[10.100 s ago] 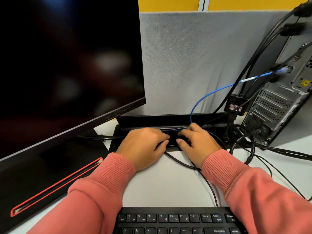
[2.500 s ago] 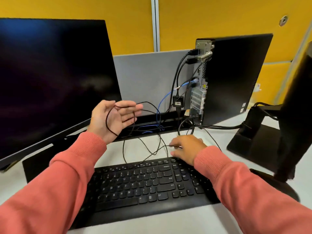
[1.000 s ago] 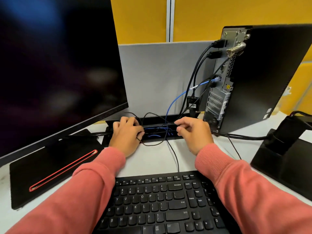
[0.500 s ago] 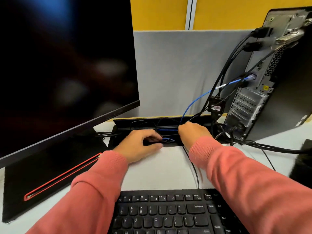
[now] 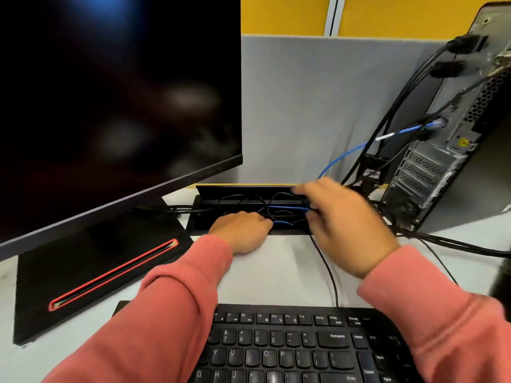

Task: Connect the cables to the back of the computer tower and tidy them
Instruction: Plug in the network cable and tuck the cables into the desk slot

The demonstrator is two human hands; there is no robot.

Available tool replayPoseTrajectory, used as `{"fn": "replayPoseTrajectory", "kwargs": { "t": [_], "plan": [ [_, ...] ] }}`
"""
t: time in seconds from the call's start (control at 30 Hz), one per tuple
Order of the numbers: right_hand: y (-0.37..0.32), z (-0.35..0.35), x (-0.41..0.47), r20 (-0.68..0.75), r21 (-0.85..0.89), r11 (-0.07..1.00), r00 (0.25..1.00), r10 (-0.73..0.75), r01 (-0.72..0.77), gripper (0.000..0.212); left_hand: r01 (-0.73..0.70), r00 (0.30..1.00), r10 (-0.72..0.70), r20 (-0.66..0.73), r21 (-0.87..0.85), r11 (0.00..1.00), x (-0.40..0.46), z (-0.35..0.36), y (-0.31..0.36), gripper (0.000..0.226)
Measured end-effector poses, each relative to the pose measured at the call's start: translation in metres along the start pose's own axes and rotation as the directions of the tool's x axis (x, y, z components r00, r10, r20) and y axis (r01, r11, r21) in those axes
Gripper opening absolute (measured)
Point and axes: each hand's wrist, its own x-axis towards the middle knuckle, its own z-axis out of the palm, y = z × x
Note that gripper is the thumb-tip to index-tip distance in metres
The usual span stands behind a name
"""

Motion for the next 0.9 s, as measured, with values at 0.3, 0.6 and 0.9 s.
{"fn": "replayPoseTrajectory", "kwargs": {
  "t": [0.3,0.6,0.9],
  "plan": [
    [0.012,0.055,0.004,0.530,-0.213,0.972,0.825,0.199,-0.098,0.057,-0.043,0.996,0.039,-0.078,-0.046,0.998,-0.014,0.004,-0.005,0.041],
    [0.020,0.066,0.032,0.528,-0.233,0.954,0.799,0.288,-0.190,0.045,-0.091,0.657,0.106,-0.747,0.061,0.994,-0.031,-0.010,-0.009,0.022],
    [0.017,0.066,0.035,0.516,-0.248,0.937,0.785,0.342,-0.246,0.052,-0.038,0.778,0.011,-0.628,-0.030,0.999,-0.027,-0.001,-0.016,0.043]
  ]
}}
